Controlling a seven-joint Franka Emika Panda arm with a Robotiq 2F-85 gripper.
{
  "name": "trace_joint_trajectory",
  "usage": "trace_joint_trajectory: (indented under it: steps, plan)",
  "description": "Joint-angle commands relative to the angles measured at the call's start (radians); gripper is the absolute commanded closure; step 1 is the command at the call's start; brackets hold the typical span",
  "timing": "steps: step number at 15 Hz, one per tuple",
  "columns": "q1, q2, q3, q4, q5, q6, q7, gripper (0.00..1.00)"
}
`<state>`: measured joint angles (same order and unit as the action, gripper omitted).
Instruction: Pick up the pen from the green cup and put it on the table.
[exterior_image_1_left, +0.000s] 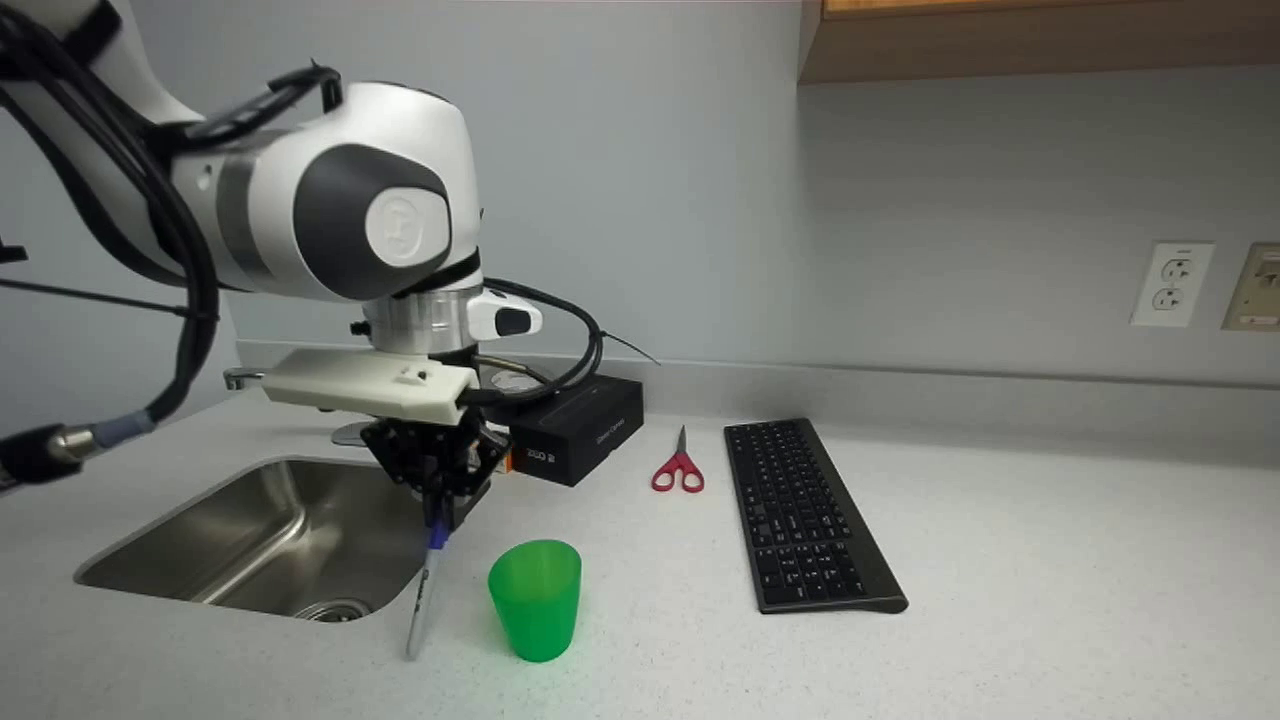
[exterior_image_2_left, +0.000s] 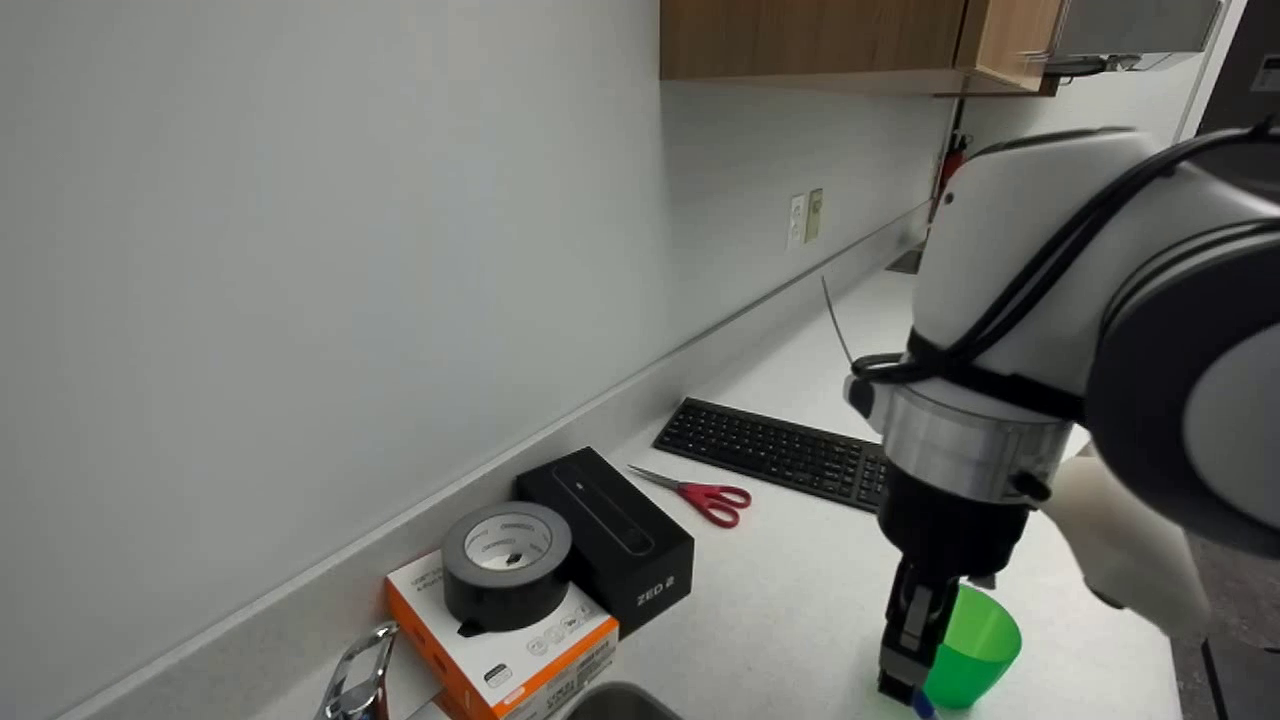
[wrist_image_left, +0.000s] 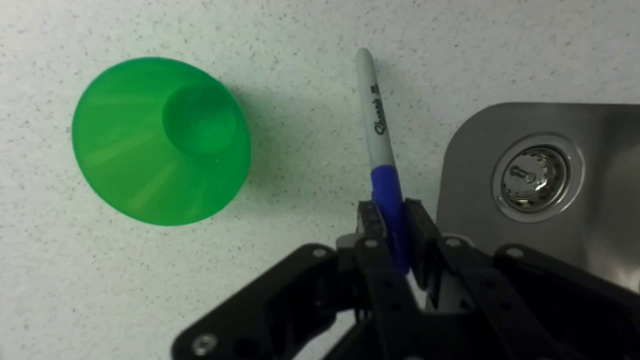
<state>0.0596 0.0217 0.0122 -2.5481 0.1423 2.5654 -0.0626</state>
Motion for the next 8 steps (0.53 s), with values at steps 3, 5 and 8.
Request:
trace_joint_trajectory:
  steps: [3, 5, 8]
  plan:
    - [-0.030, 0.207, -0.019, 0.141, -0.077, 0.023, 0.050, 0.96]
    - [-0.033, 0.233, -0.024, 0.170, -0.088, 0.013, 0.054, 0.56]
    - [-0.037, 0.258, -0.029, 0.198, -0.097, 0.009, 0.052, 0.35]
